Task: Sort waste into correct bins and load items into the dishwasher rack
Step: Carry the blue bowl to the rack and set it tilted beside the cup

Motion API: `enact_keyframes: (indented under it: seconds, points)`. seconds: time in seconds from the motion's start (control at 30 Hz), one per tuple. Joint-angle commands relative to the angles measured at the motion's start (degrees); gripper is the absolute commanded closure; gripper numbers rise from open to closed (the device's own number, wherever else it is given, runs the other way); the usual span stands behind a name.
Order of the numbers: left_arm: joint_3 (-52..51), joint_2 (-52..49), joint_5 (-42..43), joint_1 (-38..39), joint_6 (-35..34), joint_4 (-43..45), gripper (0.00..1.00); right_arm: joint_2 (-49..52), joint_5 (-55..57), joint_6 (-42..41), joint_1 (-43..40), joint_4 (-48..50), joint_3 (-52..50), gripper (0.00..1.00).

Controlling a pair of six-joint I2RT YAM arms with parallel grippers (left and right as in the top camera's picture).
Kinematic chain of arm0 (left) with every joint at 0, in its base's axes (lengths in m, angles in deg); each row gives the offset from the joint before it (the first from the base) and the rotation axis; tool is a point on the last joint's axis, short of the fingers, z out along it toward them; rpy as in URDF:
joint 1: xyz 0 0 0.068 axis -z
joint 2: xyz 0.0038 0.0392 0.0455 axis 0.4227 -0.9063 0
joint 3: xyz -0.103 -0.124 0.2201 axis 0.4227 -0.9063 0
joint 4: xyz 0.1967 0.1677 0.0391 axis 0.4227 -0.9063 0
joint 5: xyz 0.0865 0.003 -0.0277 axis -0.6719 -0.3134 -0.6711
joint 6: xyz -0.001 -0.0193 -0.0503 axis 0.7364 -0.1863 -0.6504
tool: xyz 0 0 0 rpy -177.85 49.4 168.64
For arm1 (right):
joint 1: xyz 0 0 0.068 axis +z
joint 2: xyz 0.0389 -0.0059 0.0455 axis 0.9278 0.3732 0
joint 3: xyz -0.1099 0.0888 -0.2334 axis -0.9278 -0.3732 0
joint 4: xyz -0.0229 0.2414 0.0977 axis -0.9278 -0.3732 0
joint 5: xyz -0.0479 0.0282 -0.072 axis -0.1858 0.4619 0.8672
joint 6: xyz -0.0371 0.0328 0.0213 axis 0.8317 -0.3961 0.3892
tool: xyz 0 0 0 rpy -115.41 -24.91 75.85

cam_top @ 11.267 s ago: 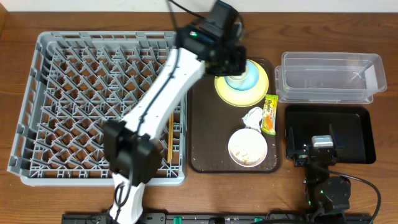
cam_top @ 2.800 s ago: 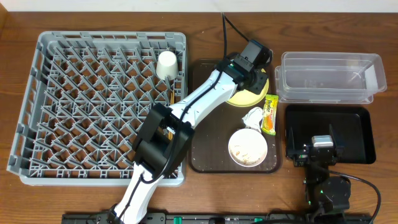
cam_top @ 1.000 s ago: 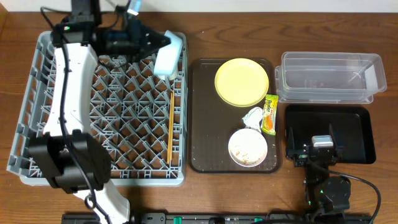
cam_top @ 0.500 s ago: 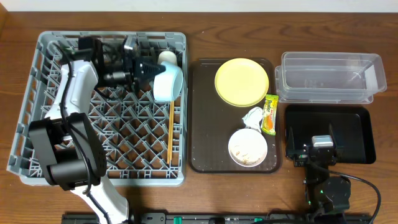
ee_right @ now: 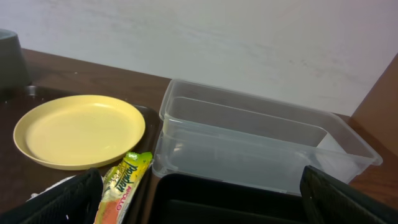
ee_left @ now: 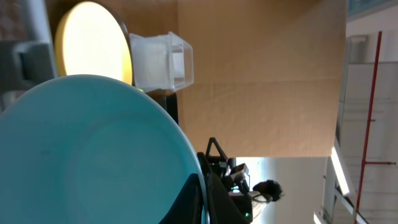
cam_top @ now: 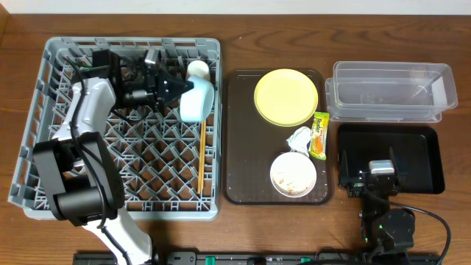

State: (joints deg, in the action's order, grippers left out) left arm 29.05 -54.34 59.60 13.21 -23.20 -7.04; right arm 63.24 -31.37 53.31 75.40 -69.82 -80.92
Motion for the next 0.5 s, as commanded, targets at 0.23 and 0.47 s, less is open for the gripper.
enact_keyframes:
  seconds: [0.23, 0.47]
  points:
    - [-0.9, -0.4, 1.7, -1.7, -6.7, 1.2, 0.94, 0.1, -0.2, 0.6, -0.3, -0.2, -0.1, 0.01]
    - [-0.9, -0.4, 1.7, -1.7, -16.5, 3.1, 0.94, 0.1, -0.2, 0.6, -0.3, -0.2, -0.1, 0.01]
